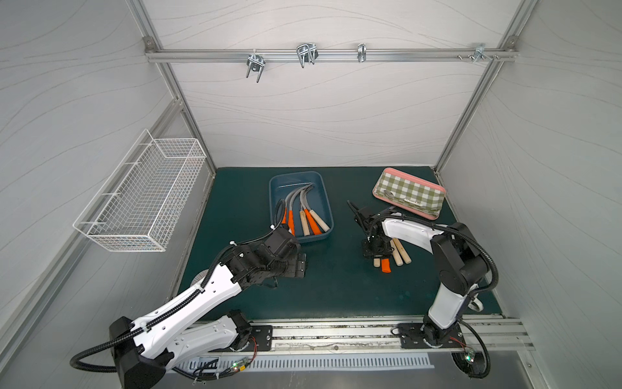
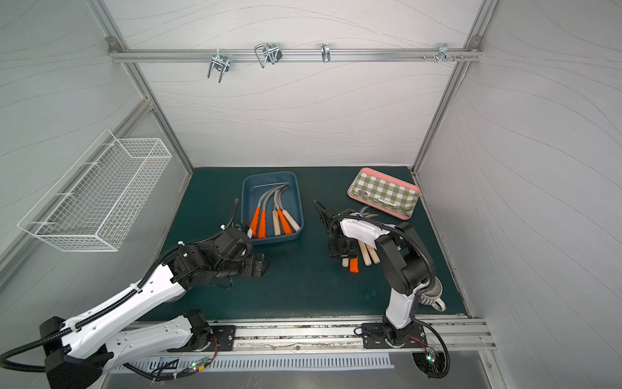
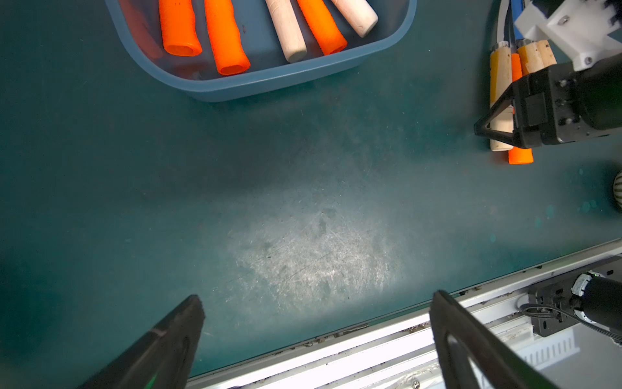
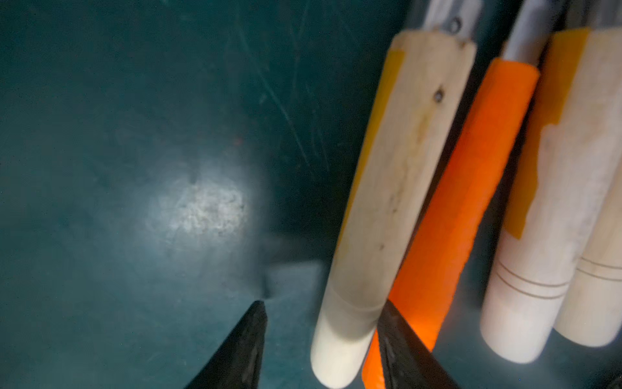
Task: Put small sickles into storage boxes
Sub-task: Pick up the sickle at the center of the board.
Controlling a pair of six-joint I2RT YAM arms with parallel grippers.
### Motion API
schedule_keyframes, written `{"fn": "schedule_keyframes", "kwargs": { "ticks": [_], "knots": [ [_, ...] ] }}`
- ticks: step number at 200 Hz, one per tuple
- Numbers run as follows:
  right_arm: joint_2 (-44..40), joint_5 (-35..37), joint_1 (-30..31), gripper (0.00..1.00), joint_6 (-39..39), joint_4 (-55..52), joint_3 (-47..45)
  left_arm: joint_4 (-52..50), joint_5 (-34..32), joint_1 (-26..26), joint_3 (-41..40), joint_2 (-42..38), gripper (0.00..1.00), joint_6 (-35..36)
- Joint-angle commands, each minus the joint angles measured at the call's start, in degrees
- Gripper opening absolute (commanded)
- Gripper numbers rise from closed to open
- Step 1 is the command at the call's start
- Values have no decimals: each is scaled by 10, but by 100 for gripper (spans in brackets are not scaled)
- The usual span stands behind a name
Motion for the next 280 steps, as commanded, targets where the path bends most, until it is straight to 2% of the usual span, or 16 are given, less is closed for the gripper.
{"fn": "schedule_keyframes", "kwargs": {
  "ticks": [1,92,137,216,280],
  "knots": [
    [18,-7,-3,52,8,8,9,14,-11,-2,19,2,99,11],
    [34,-2,10,20,4,15,3,10,-5,-2,14,-3,99,17],
    [35,7,33,18,2,-1,20,19,-5,-3,18,14,99,17],
    [0,-18,35,18,-11,-54,90,16,-27,2,57,34,99,25],
    [-8,-39,34,18,-21,-93,172,10,-12,44,98,51,99,48]
  ]
}}
